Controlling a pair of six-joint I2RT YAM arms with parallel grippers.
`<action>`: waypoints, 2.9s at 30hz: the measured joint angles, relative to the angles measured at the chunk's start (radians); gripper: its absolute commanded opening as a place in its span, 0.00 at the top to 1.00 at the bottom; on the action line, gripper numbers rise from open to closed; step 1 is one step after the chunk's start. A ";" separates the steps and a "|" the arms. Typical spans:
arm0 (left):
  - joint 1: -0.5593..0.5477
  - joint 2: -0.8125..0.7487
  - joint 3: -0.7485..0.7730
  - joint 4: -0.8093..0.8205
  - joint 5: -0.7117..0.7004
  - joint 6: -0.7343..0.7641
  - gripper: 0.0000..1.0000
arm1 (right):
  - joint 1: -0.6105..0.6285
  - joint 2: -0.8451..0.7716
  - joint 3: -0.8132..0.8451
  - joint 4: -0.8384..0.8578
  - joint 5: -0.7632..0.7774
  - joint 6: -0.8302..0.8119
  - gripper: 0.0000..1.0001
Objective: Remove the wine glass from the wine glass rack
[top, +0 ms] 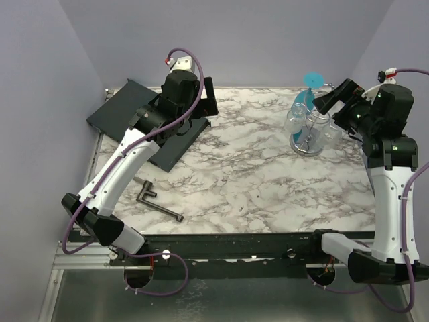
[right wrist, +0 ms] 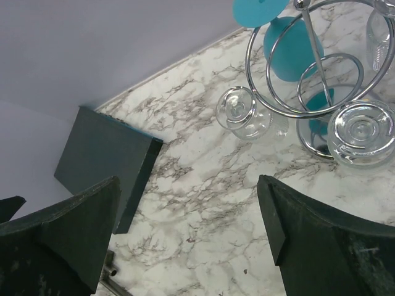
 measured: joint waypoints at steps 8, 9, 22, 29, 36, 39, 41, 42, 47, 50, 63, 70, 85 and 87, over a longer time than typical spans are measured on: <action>0.000 -0.007 -0.014 0.005 0.026 0.005 0.01 | -0.055 0.041 0.009 -0.006 -0.016 -0.013 0.00; 0.000 -0.009 -0.019 0.006 0.031 0.007 0.01 | -0.079 0.050 0.013 -0.006 -0.027 -0.015 0.00; 0.009 -0.019 -0.055 0.006 0.131 0.013 0.01 | -0.342 0.106 0.025 -0.028 -0.179 0.008 0.00; 0.010 -0.025 -0.087 0.011 0.164 0.006 0.01 | -0.361 0.074 -0.060 -0.026 -0.182 0.042 0.10; 0.011 -0.052 -0.142 0.023 0.170 -0.002 0.01 | -0.362 0.074 -0.099 -0.025 -0.148 0.065 0.26; 0.014 -0.063 -0.162 0.039 0.179 -0.008 0.01 | -0.362 0.082 -0.116 -0.021 -0.145 0.079 0.33; 0.014 -0.068 -0.174 0.048 0.182 -0.010 0.01 | -0.362 0.095 -0.131 -0.009 -0.138 0.093 0.34; 0.014 -0.072 -0.180 0.053 0.184 -0.012 0.01 | -0.362 0.103 -0.138 -0.003 -0.130 0.097 0.35; 0.014 -0.076 -0.194 0.066 0.188 -0.016 0.01 | -0.362 0.147 -0.162 0.024 -0.095 0.115 0.37; 0.014 -0.077 -0.194 0.069 0.191 -0.016 0.01 | -0.363 0.163 -0.187 0.053 -0.092 0.126 0.39; 0.018 -0.082 -0.194 0.083 0.197 -0.015 0.01 | -0.364 0.175 -0.301 0.137 -0.095 0.210 0.54; 0.023 -0.082 -0.194 0.085 0.203 -0.015 0.01 | -0.364 0.174 -0.320 0.184 -0.100 0.262 0.61; 0.027 -0.082 -0.194 0.089 0.210 -0.011 0.01 | -0.364 0.161 -0.355 0.235 -0.123 0.334 0.71; 0.027 -0.082 -0.194 0.089 0.210 -0.010 0.01 | -0.364 0.159 -0.355 0.234 -0.123 0.336 0.73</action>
